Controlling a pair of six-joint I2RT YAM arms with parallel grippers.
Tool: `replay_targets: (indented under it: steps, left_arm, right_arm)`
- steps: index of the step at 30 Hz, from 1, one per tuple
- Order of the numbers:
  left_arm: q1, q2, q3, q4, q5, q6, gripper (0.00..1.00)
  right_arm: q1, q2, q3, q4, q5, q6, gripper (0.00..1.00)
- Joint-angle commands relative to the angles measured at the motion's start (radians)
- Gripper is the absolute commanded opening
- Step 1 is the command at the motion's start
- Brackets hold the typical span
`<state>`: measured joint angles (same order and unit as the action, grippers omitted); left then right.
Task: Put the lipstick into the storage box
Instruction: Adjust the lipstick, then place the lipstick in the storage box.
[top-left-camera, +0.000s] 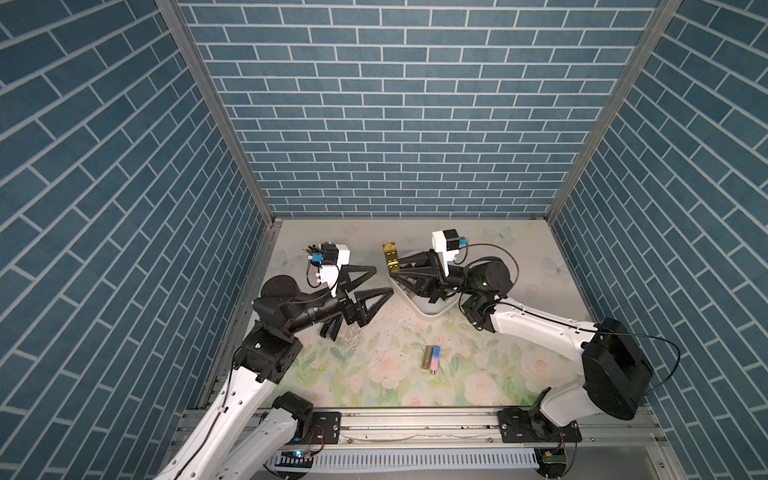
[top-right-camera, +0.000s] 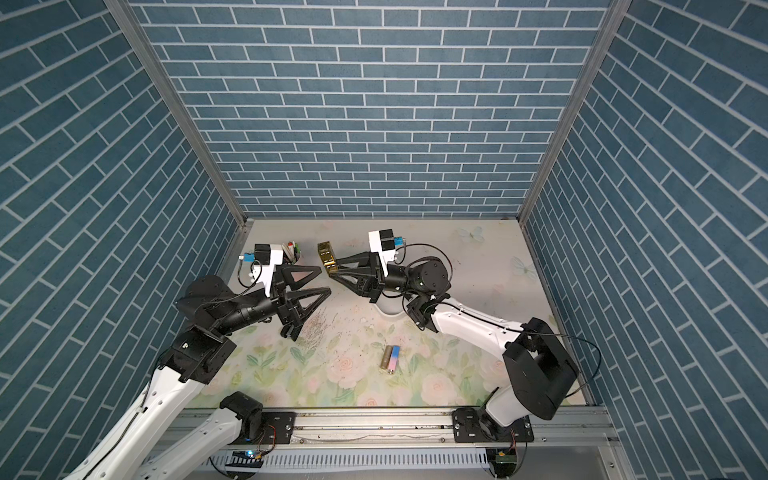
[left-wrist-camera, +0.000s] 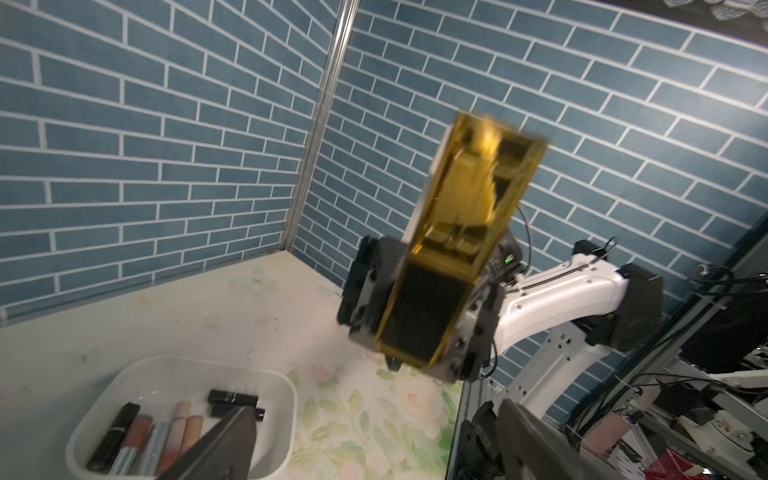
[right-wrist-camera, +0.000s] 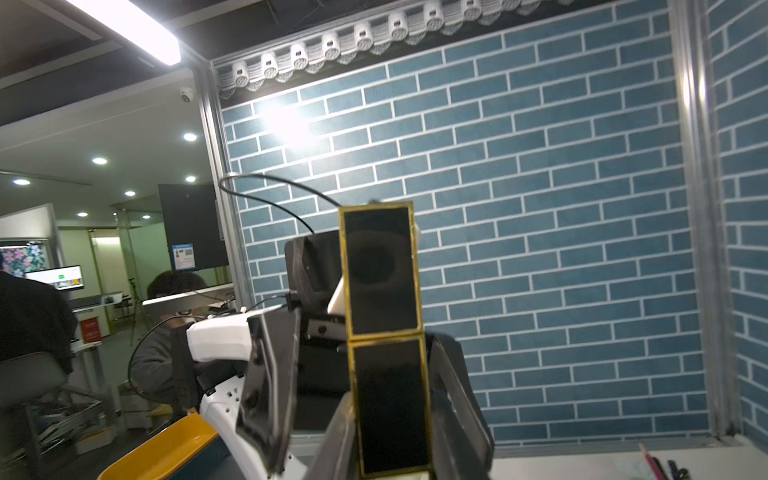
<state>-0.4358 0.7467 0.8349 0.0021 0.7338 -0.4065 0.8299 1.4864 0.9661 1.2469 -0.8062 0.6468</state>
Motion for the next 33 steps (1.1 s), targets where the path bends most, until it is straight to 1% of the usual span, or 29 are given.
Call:
replay_targets:
  steps: [1,3,5,8,10,12,14,16,18,20,27,33]
  left_arm:
    - [-0.004,-0.003,0.044,-0.041,-0.015,0.012,1.00]
    - [-0.004,-0.009,0.051,-0.039,-0.022,0.011,1.00]
    - [-0.004,-0.018,0.059,-0.056,-0.040,0.018,1.00]
    - [-0.004,-0.042,0.055,-0.103,-0.101,0.044,0.99]
    - [-0.004,-0.057,0.046,-0.147,-0.172,0.060,1.00]
    - [-0.003,-0.070,0.028,-0.175,-0.261,0.061,1.00]
    - [-0.002,-0.065,0.007,-0.195,-0.328,0.061,1.00]
    - [-0.004,-0.052,-0.013,-0.206,-0.376,0.057,1.00]
    - [-0.003,-0.037,-0.029,-0.216,-0.408,0.047,1.00]
    - [-0.003,-0.029,-0.038,-0.226,-0.433,0.039,1.00]
    - [-0.002,-0.046,-0.066,-0.242,-0.436,0.041,0.99]
    - [-0.001,-0.044,-0.087,-0.236,-0.429,0.045,1.00]
  right_arm:
    - [-0.006,-0.045,-0.032,-0.027,0.059,-0.060,0.00]
    - [-0.017,-0.073,-0.059,-0.085,0.086,-0.081,0.00]
    - [-0.038,-0.119,-0.084,-0.227,0.139,-0.130,0.00]
    - [-0.062,-0.204,-0.087,-0.637,0.302,-0.303,0.00]
    - [-0.071,-0.231,-0.053,-0.939,0.449,-0.439,0.00]
    - [-0.073,-0.226,-0.014,-1.153,0.563,-0.545,0.00]
    - [-0.074,-0.211,0.003,-1.272,0.655,-0.623,0.00]
    - [-0.080,-0.175,0.025,-1.359,0.712,-0.688,0.00]
    - [-0.089,-0.106,0.063,-1.438,0.777,-0.748,0.00]
    - [-0.101,-0.039,0.100,-1.485,0.806,-0.770,0.00]
    - [-0.139,0.174,0.184,-1.558,0.845,-0.854,0.00]
    - [-0.140,0.289,0.258,-1.633,0.823,-0.878,0.00]
